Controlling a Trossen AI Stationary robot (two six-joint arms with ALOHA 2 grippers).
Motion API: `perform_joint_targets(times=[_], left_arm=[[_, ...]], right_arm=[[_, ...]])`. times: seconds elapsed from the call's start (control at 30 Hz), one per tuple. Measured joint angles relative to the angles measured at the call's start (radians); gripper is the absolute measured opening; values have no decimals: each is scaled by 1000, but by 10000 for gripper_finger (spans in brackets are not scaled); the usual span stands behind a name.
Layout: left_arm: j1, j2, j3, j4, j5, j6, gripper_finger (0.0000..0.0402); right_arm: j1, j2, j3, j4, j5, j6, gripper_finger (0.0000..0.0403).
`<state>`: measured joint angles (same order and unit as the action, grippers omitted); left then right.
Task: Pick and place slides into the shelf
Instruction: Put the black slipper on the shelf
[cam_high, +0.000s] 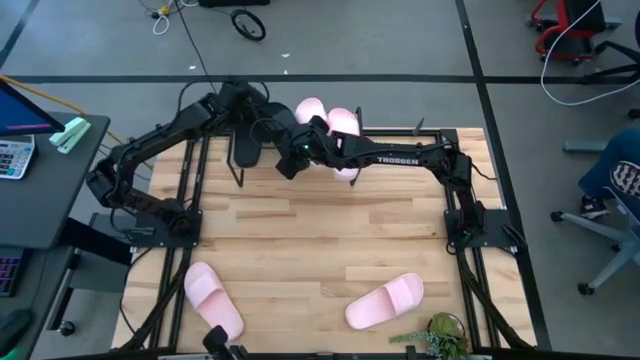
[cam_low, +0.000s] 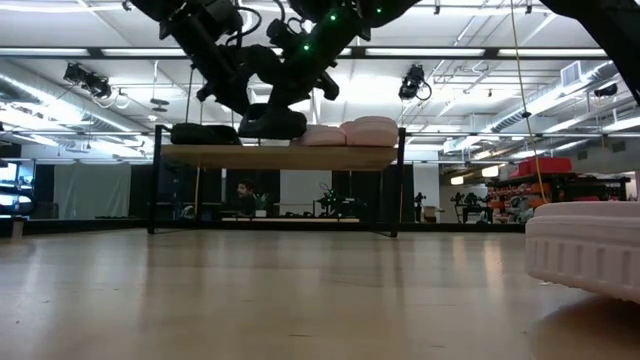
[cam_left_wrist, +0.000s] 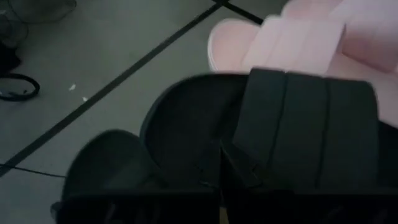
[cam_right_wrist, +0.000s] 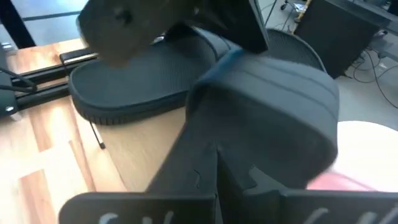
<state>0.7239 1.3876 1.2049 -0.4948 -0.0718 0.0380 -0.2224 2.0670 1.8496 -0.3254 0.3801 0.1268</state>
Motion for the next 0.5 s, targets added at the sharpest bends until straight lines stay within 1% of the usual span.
perform_joint_targets(times=[0.17,0.37,0.47,0.5], left_arm=[[-22,0,-1,29,-37,14,5],[-19,0,-1,108,-37,31,6],[-19,0,-1,106,-39,47,4],[-19,0,-1,102,-39,56,3]], right_arm=[[2,0,0,0,-3,0,1],[2,0,0,11,-3,1,2],[9,0,0,8,5,-7,2],[14,0,0,9,26,-21,2]])
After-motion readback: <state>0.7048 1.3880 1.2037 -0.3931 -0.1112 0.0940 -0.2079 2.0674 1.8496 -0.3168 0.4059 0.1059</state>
